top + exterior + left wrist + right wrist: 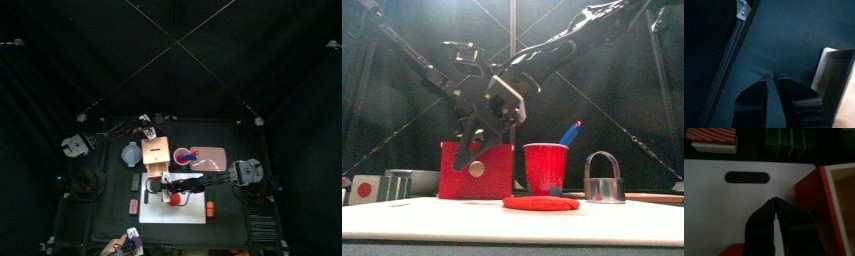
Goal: Get the cutter from the drawer then cut the dough then place the extra dough in the bowl
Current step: Shut the drawer
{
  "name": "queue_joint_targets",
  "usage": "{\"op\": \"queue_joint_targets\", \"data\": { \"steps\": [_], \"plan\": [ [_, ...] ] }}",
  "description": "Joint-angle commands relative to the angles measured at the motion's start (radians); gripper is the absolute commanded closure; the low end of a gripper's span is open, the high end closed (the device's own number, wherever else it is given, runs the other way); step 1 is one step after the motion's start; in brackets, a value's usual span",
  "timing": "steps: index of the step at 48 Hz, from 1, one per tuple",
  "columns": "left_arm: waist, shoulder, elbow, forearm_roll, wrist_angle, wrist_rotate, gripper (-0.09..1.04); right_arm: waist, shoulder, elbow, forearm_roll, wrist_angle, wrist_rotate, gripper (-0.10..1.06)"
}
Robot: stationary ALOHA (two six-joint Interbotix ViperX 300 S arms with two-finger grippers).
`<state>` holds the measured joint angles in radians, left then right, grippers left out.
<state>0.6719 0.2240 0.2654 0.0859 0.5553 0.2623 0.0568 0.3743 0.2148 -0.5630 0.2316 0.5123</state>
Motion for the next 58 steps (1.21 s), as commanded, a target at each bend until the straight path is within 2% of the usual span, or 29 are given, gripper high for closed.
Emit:
{"op": "queue_joint_targets", "data": {
  "steps": [1, 10, 23, 45, 58],
  "plan": [
    [-0.037, 0.005, -0.052, -0.021, 0.020, 0.017, 0.34, -0.023, 0.008, -0.083, -0.014, 0.015, 0.000, 0.77],
    [-0.094, 0.012, -0.058, -0.055, 0.023, 0.049, 0.34, -0.051, 0.051, -0.146, -0.017, 0.035, 0.003, 0.77],
    [-0.110, 0.009, -0.055, -0.097, -0.003, 0.066, 0.34, -0.081, 0.061, -0.179, -0.038, 0.058, 0.002, 0.77],
    [-0.115, 0.015, -0.064, -0.100, -0.049, 0.075, 0.34, -0.163, 0.103, -0.239, -0.152, 0.097, 0.003, 0.77],
    [-0.112, 0.015, -0.064, -0.098, -0.067, 0.075, 0.34, -0.163, 0.107, -0.267, -0.158, 0.107, 0.002, 0.77]
  ]
}}
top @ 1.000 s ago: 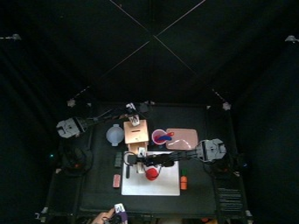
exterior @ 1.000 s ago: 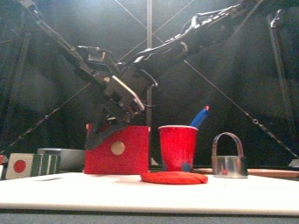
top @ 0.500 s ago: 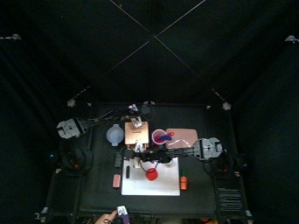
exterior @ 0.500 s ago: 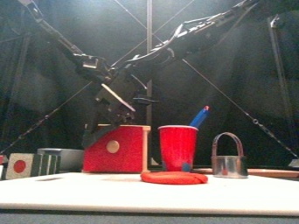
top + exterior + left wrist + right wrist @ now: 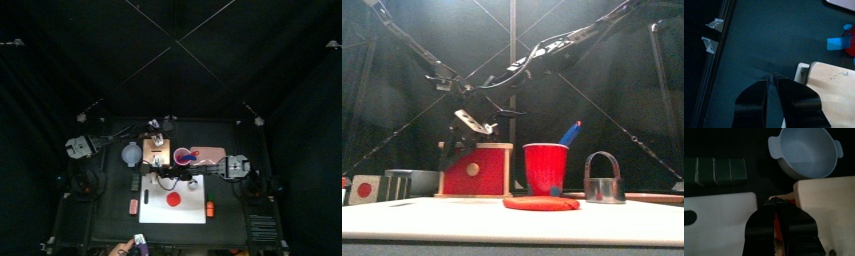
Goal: Get the cutter from the drawer then cut the dough then place the extra dough in the bowl
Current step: Shut the drawer
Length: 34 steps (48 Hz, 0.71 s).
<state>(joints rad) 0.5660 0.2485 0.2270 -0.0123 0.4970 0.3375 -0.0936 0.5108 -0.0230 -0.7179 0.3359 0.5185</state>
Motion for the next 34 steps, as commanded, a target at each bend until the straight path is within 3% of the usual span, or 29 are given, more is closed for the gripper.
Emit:
{"op": "queue_joint_targets", "data": {
  "steps": [1, 7, 17, 28, 34],
  "plan": [
    [-0.008, -0.009, -0.026, 0.002, -0.012, -0.002, 0.34, -0.012, -0.029, -0.029, -0.003, 0.005, -0.005, 0.77],
    [-0.006, -0.014, -0.025, 0.002, -0.028, -0.009, 0.34, 0.005, -0.055, -0.029, 0.011, 0.025, 0.002, 0.77],
    [0.002, -0.052, -0.015, 0.000, -0.118, -0.015, 0.34, 0.091, -0.195, 0.046, 0.040, 0.037, 0.005, 0.77],
    [0.012, -0.120, 0.041, -0.044, -0.272, -0.025, 0.34, 0.146, -0.396, 0.255, 0.232, 0.051, -0.014, 0.77],
    [0.011, -0.161, 0.092, -0.071, -0.339, -0.025, 0.34, 0.172, -0.488, 0.362, 0.284, 0.098, -0.020, 0.77]
  ]
}}
